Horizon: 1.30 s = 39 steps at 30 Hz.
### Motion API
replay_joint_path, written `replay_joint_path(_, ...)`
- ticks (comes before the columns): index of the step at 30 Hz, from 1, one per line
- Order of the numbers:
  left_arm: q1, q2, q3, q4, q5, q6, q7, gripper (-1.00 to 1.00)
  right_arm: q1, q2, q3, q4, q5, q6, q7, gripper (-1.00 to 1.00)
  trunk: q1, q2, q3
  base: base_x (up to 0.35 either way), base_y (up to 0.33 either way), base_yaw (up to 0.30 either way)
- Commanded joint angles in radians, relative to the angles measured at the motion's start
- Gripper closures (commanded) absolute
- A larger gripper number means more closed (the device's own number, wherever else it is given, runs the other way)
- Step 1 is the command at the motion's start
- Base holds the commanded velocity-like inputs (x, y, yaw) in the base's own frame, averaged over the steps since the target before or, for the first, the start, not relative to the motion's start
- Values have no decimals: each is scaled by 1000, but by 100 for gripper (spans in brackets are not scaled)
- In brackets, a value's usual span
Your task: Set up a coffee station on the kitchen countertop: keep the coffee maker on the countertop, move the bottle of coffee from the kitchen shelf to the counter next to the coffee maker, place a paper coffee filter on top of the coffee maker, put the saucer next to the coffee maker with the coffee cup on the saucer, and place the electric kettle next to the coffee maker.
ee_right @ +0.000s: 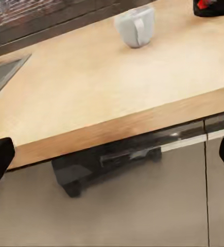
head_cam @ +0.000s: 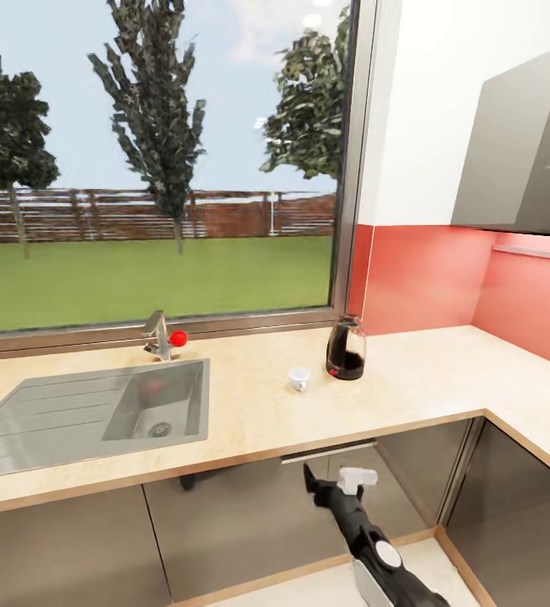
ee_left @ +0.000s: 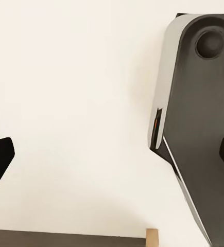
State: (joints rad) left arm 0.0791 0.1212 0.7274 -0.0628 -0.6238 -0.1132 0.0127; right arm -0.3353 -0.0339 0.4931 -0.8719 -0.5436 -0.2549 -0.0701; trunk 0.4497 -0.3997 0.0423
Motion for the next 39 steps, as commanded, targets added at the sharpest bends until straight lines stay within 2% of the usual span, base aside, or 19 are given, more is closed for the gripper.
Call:
replay_joint_path(1,0,0,5,0,-11,-3,1,-100,-1,-2,7,-24,-9,-4,-35,-100,0,0,0,0,0,0)
replay_joint_path(3,1,0,-4,1,-11,-2,0,-100,-1,-1,8,-109,2,0,-138,-100,0,0,0,0,0,0)
replay_joint_path(6,2,0,-11,2,-11,-2,-3,-100,-2,1,7,-192,36,15,-217,-100,0,0,0,0,0,0)
replay_joint_path(7,2,1,-13,2,-13,-2,-6,-100,-2,3,7,-230,58,35,-245,-100,0,0,0,0,0,0)
replay_joint_path(9,3,1,-15,3,-15,-3,-10,-100,-2,13,7,-285,93,87,-275,-100,0,0,0,0,0,0)
replay_joint_path(11,3,0,-17,5,-17,-5,-14,-100,-4,38,7,-358,133,180,-309,-100,0,0,0,0,0,0)
replay_joint_path(14,4,0,-18,5,-18,-6,-28,-100,-9,67,6,-420,163,280,-354,-100,0,0,0,0,0,0)
replay_joint_path(16,7,2,-17,5,-20,-6,-67,-100,-26,94,6,-471,185,368,-412,-100,0,0,0,0,0,0)
replay_joint_path(18,9,11,-17,5,-20,-7,-116,-100,-49,112,6,-496,195,421,-458,-100,0,0,0,0,0,0)
replay_joint_path(20,11,34,-17,5,-18,-7,-175,-100,-71,125,6,-508,200,459,-501,-100,0,0,0,0,0,0)
replay_joint_path(22,13,72,-14,8,-14,-8,-238,-100,-90,134,6,-515,204,490,-548,-100,0,0,0,0,0,0)
replay_joint_path(26,28,105,-7,8,-11,-8,-269,-100,-100,138,5,-519,211,505,-589,-100,0,0,0,0,0,0)
replay_joint_path(30,35,114,-5,6,-11,-7,-260,-100,-103,136,6,-519,214,508,-602,-100,0,0,0,0,0,0)
replay_joint_path(37,37,113,-11,8,-16,-4,-114,-100,-103,128,7,-517,218,509,-608,-100,0,0,0,0,0,0)
replay_joint_path(39,37,112,-13,9,-17,-3,-98,-100,-103,126,7,-516,218,509,-609,-100,0,0,0,0,0,0)
